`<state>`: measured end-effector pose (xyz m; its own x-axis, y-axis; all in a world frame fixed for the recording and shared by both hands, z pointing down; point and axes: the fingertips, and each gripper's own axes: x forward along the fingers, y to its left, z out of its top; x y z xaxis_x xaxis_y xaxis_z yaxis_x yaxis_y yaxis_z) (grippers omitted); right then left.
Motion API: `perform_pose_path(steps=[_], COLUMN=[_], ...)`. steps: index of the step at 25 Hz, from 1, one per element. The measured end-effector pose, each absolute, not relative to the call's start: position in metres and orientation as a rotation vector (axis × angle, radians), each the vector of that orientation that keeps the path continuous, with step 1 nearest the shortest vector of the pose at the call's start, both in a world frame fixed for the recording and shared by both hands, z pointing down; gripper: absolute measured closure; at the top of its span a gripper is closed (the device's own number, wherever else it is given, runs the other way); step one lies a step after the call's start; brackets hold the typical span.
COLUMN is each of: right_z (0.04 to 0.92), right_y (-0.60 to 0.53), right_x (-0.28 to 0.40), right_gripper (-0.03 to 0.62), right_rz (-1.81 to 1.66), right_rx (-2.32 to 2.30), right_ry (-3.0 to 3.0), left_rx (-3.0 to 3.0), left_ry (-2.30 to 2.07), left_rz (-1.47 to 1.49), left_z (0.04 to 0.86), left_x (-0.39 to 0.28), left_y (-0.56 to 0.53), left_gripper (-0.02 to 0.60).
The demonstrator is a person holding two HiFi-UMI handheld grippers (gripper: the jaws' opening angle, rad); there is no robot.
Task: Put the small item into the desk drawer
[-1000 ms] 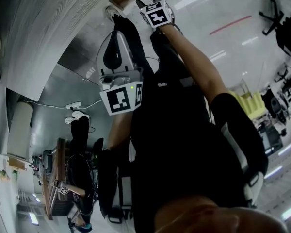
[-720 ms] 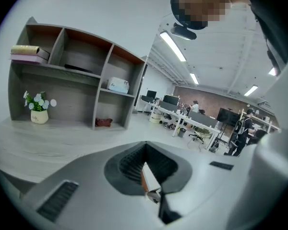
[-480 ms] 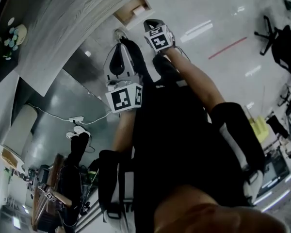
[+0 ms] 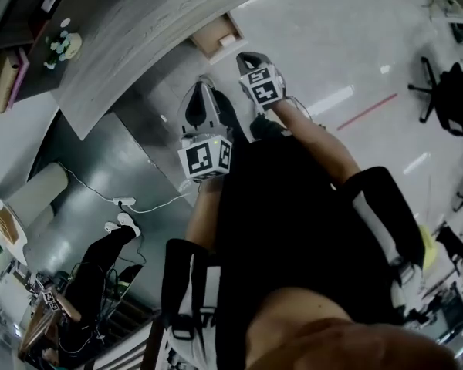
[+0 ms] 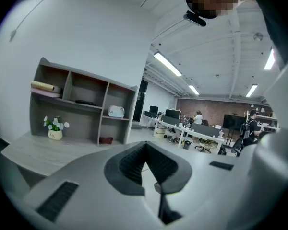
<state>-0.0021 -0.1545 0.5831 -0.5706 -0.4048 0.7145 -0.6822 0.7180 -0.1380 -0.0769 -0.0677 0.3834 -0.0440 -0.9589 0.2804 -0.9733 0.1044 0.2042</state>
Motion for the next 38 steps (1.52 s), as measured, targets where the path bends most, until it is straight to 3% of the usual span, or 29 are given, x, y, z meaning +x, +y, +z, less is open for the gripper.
perform_pose_path(steps=[21,38], right_z=[0.365,0.344], right_y=[-0.029,-0.025], right_x=[0.037,-0.001], right_gripper=[0.594,0.594], right_rz=[0.339,0.274], right_rx=[0.768,0.736], right_ry=[-2.691,-2.732], left_rx=[1.855,1.87], left_ry=[-2.159,-2.175], left_rz=[-0.057,-0.068], left_z=[0.315,0.305], left_x=[-0.055,-0.095], left_y=[0.043,0.025], left_gripper=[0.583,0.583])
